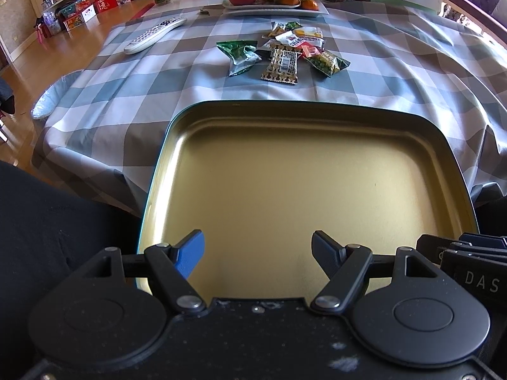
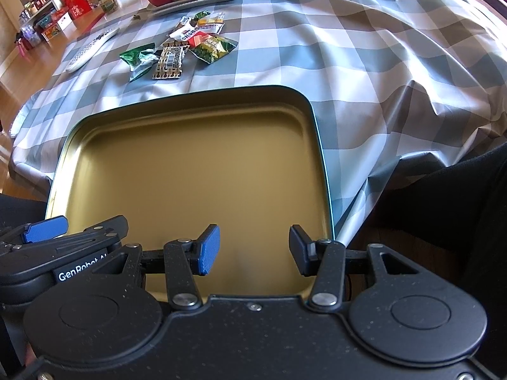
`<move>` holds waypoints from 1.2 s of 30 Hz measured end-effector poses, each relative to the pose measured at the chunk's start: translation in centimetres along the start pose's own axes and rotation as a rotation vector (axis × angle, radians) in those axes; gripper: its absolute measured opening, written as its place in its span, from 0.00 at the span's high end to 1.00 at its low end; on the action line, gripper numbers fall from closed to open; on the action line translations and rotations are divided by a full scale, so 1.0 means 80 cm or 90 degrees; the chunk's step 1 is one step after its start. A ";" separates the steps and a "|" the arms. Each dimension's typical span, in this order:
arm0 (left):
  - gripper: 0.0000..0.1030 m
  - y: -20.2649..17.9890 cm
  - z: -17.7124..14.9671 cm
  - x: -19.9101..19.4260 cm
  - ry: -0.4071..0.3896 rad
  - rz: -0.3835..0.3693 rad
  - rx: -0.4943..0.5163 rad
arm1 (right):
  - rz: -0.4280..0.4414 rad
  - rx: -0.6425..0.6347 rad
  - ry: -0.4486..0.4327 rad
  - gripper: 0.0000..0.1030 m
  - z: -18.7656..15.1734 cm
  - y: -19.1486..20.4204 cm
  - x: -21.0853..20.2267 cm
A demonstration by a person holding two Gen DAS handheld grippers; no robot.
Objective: Organize snacks
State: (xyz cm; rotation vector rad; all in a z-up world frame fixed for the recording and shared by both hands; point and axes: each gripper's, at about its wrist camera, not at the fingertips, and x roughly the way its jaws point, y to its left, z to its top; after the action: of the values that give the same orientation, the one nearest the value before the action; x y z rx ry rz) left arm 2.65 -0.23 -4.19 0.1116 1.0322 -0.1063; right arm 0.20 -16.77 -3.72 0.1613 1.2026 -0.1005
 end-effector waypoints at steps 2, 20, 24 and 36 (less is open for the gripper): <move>0.24 0.000 0.000 0.001 0.003 0.000 0.002 | 0.002 0.001 0.002 0.47 0.000 0.000 0.000; 0.26 -0.001 0.011 0.010 0.105 -0.011 0.022 | 0.022 -0.021 0.043 0.47 0.015 0.008 -0.004; 0.27 0.004 0.036 0.007 0.107 -0.013 0.018 | 0.030 -0.026 0.043 0.49 0.038 0.009 -0.007; 0.27 0.045 0.167 0.036 0.106 -0.015 -0.063 | 0.056 -0.010 0.026 0.49 0.152 0.030 0.013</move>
State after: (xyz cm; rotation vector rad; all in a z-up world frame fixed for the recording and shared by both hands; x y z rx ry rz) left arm 15.95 1.29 0.26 0.0185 1.2030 -0.0674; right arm 12.18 -16.60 -0.26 0.2026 1.2354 -0.0113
